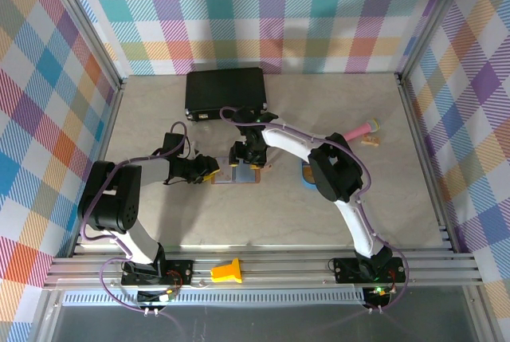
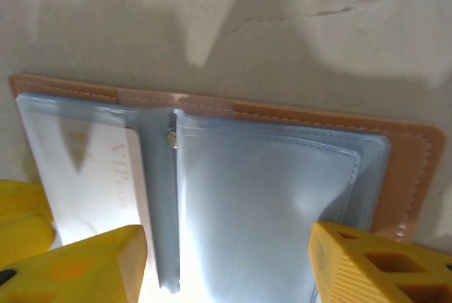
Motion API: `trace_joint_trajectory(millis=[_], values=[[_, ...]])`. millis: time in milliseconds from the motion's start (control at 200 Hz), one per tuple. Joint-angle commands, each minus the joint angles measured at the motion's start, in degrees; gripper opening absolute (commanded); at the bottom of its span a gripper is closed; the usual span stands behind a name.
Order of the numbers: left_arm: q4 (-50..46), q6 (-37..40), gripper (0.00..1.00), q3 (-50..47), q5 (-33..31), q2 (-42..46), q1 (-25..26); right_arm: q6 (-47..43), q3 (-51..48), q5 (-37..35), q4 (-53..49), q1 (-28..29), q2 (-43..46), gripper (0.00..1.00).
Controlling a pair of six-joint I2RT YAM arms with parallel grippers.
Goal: Put the credit cards into the card holder
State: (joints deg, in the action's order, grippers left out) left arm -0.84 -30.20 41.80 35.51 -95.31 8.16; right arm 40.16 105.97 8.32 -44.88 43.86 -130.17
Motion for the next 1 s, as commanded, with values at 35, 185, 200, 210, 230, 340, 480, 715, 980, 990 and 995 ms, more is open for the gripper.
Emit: trace_joint_trajectory(millis=[35,185,200,210,230,340,480,715,980,990,995], values=[[0.67,0.45,0.33,-0.38,0.97,-0.68,0.58,2.98,-0.42,5.29,2.16,0.05,-1.92,0.61],[0.71,0.56,0.33,-0.51,0.96,-0.7,0.62,4.89,-1.07,7.9,4.89,0.07,-1.54,0.6],[0.69,0.64,0.33,-0.5,0.91,-0.73,0.67,5.11,-1.06,8.08,5.15,0.05,-1.5,0.6],[0.61,0.61,0.33,-0.56,0.91,-0.66,0.68,5.21,-1.1,8.15,5.26,0.08,-1.38,0.6],[0.59,0.65,0.33,-0.52,0.88,-0.66,0.59,5.45,-1.12,8.32,5.67,0.06,-1.19,0.6],[0.35,0.76,0.33,-0.42,0.71,-0.53,0.67,7.12,-1.73,10.32,7.95,0.02,-0.57,0.59],[-0.24,0.94,0.33,0.08,0.31,-0.25,0.63,9.69,-2.9,13.4,11.72,0.0,-0.18,0.57],[-3.07,2.33,0.33,1.63,-0.76,0.84,0.6,11.25,-3.4,15.5,14.93,0.09,0.09,0.56],[-5.05,2.51,0.3,2.23,-2.37,1.57,0.66,12.72,-3.34,16.59,16.5,0.35,-0.33,0.54],[-5.11,2.55,0.3,2.27,-2.39,1.67,0.57,12.68,-3.28,16.56,16.56,0.37,-0.37,0.54],[-5.17,2.62,0.3,2.3,-2.51,1.73,0.55,12.71,-3.25,16.56,16.53,0.36,-0.4,0.54]])
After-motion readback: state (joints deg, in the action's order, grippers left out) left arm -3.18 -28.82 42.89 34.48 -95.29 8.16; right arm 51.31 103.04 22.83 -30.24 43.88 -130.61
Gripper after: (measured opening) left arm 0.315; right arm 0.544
